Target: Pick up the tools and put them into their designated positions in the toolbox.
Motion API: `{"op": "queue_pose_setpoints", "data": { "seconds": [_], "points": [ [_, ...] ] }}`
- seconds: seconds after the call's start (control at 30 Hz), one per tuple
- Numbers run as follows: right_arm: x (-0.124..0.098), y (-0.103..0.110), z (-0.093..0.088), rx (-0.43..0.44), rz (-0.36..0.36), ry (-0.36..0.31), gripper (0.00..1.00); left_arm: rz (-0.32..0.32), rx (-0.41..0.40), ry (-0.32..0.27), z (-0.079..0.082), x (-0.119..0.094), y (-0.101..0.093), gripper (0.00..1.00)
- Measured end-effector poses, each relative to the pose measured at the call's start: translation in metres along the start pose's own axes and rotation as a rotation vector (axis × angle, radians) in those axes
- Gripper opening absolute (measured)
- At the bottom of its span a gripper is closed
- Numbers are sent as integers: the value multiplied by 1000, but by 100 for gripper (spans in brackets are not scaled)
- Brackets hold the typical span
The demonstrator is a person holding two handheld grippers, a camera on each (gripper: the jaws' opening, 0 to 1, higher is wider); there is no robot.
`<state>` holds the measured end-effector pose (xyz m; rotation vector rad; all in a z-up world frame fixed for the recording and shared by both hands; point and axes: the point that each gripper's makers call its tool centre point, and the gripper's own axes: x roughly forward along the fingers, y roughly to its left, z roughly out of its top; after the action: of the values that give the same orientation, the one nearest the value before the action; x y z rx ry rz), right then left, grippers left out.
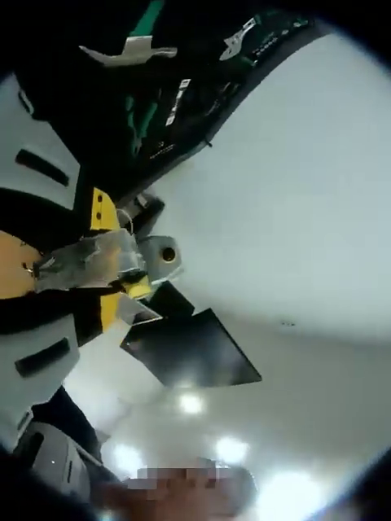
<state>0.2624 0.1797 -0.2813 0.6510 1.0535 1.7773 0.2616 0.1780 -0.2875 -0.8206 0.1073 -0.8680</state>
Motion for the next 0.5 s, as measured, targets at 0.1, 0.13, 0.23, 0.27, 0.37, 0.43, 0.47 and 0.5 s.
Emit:
{"op": "queue_pose_setpoints", "data": {
  "seconds": [0.1,0.13,0.23,0.27,0.37,0.43,0.47,0.5],
  "points": [
    [0,-10,19,-88,-45,-111,18,7,-114,-111,15,0,7,22],
    [-1,-12,20,-104,-57,-134,19,7,-119,-136,18,0,10,21],
    [-10,-17,51,-303,-143,-366,25,21,-153,-219,30,-3,17,21],
    [-19,-21,56,-309,-198,-440,27,34,-155,-243,34,-5,20,21],
    [-62,-25,77,-227,-265,-791,25,55,-216,-348,48,-17,33,21],
    [-89,-38,66,-59,-275,-924,24,38,-272,-416,55,-25,38,21],
    [-95,-37,59,-52,-259,-973,24,21,-274,-450,59,-28,37,21],
    [-92,-38,45,-51,-262,-978,24,14,-279,-469,60,-31,37,21]
  ]
}}
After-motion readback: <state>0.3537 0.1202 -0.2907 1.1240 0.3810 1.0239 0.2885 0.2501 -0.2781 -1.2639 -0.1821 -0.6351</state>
